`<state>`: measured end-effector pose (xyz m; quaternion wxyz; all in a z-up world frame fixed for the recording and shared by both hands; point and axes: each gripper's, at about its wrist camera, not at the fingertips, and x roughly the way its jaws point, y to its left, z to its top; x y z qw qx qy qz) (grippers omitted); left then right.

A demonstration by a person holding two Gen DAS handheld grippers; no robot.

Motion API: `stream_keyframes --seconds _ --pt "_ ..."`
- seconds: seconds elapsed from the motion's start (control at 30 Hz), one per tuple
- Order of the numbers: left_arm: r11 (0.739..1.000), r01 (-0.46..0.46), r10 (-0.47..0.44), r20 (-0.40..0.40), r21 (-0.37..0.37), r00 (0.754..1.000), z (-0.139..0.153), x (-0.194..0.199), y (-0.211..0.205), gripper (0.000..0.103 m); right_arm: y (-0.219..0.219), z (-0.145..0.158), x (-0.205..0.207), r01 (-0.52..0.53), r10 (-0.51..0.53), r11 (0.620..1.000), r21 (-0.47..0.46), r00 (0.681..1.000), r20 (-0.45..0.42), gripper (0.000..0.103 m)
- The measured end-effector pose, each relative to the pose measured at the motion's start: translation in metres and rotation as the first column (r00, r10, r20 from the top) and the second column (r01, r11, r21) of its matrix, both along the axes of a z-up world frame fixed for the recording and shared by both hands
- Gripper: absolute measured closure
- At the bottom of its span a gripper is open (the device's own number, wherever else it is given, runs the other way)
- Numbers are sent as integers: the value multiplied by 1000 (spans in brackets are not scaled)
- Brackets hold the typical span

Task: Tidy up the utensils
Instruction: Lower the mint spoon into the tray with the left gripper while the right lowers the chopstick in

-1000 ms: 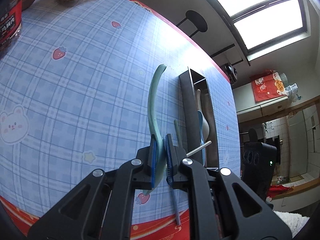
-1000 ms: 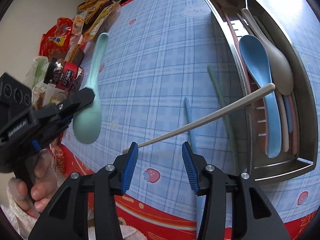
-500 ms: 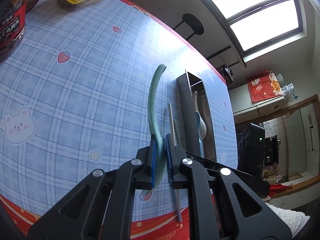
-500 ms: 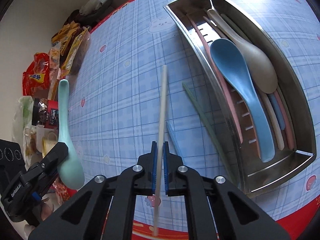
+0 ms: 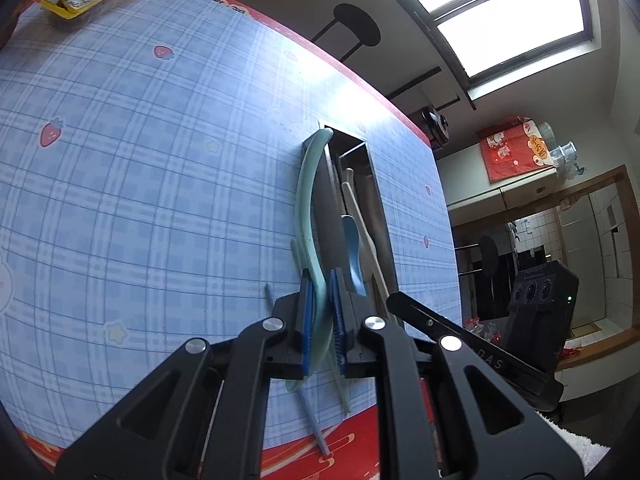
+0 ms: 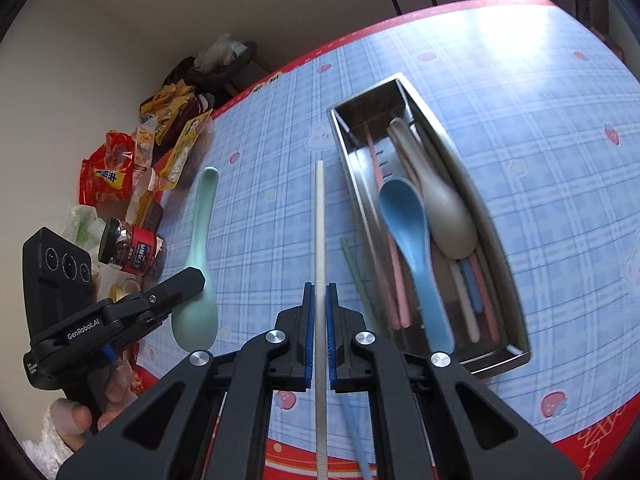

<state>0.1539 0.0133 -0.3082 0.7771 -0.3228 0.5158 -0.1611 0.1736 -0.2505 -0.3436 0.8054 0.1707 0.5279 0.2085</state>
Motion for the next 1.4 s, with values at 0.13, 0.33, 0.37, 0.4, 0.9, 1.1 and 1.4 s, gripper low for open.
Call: stream_keyframes --seconds 0.13,0.33,0.37,0.4,0.9,1.1,1.4 --pt "999 35 -36 -25 -29 999 -3 19 -29 90 -23 9 11 -5 10 997 -75 997 71 97" --pt "994 79 -86 -93 -78 992 -20 48 -79 90 -50 0 31 -3 12 993 -117 997 82 97" --pt "994 82 -90 -104 -73 990 -23 52 -85 90 -53 -2 35 -4 14 993 -120 997 81 97" --pt "994 84 -92 -116 -70 989 -26 56 -91 90 -54 -4 37 -5 14 993 -120 997 80 97" --pt "988 50 -79 -206 -143 975 -56 99 -133 90 -61 -20 49 9 -6 998 -69 999 50 97" --pt "975 -14 -42 -245 -224 969 -70 108 -139 90 -62 -24 49 11 -8 997 -76 999 41 97" --pt "973 -29 -19 -204 -229 979 -58 118 -123 78 -57 -26 52 7 -4 996 -93 999 42 97"
